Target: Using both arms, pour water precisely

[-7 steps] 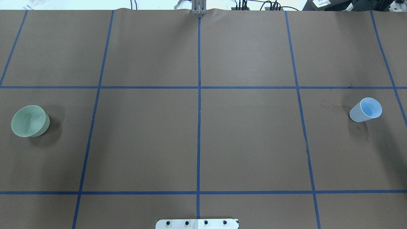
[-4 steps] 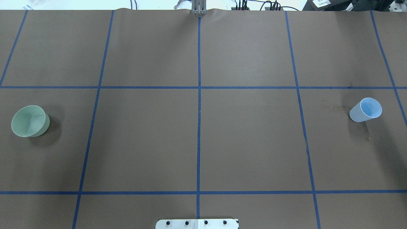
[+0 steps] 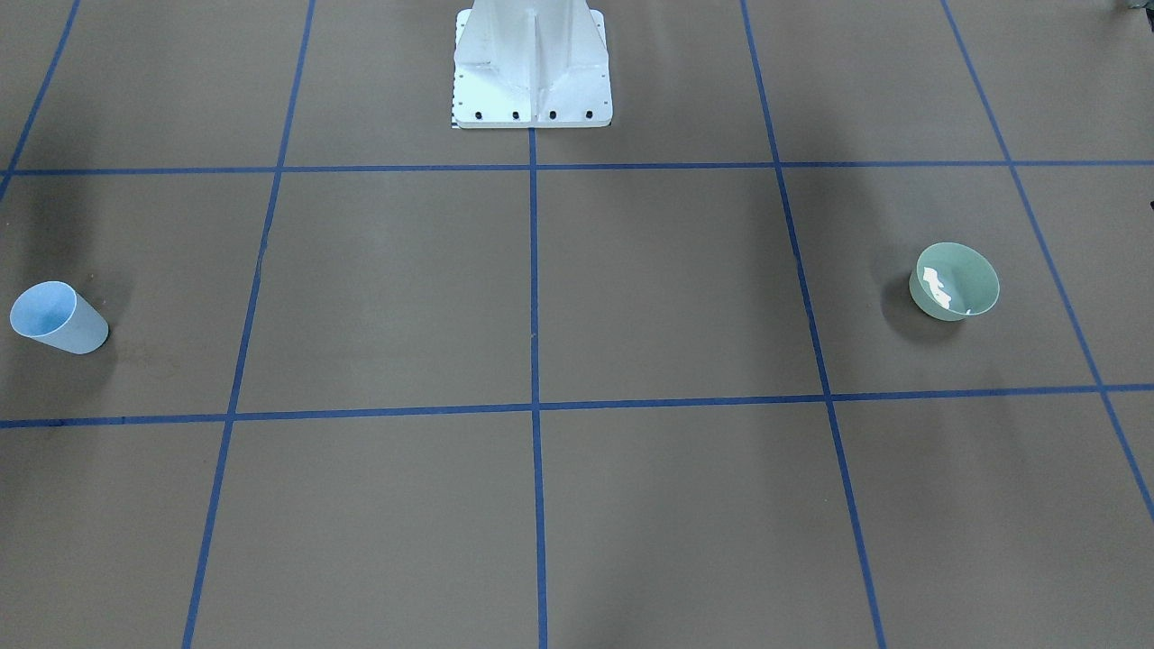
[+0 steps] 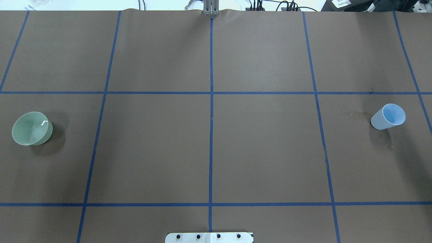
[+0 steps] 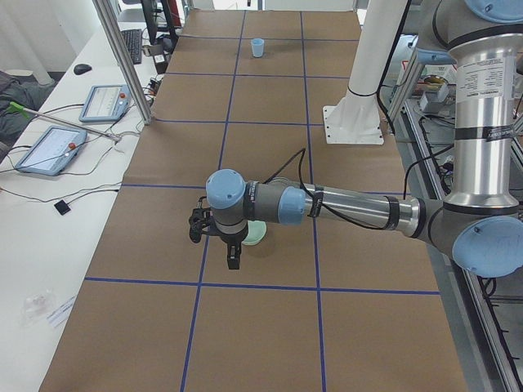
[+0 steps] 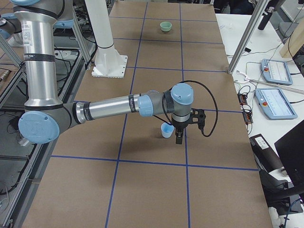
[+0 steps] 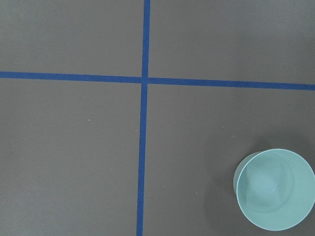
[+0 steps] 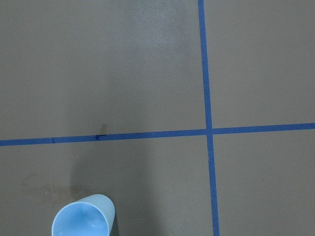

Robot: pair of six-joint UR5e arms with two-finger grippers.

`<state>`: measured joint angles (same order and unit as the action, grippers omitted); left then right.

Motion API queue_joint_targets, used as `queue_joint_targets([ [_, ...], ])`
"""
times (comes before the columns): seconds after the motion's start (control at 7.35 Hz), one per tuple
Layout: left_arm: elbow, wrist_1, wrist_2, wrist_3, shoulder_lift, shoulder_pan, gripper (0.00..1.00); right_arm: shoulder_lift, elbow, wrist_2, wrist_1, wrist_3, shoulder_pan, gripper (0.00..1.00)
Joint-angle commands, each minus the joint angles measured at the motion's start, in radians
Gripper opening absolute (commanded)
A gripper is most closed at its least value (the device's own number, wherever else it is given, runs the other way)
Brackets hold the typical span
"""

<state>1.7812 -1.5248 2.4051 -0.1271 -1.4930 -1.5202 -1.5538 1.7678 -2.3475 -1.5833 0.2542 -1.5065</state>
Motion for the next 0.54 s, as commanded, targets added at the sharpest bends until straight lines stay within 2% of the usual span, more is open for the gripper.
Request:
queue_joint_targets([
  [0.0,0.009,0.002,0.002,0.000,-0.001,0.000,1.00,0.000,0.001,-0.007,-0.001,0.000,0.000,1.00],
  [0.41,0.009,0.000,0.000,0.000,-0.006,0.000,1.00,0.004,-0.005,-0.006,0.000,0.000,0.000,1.00],
])
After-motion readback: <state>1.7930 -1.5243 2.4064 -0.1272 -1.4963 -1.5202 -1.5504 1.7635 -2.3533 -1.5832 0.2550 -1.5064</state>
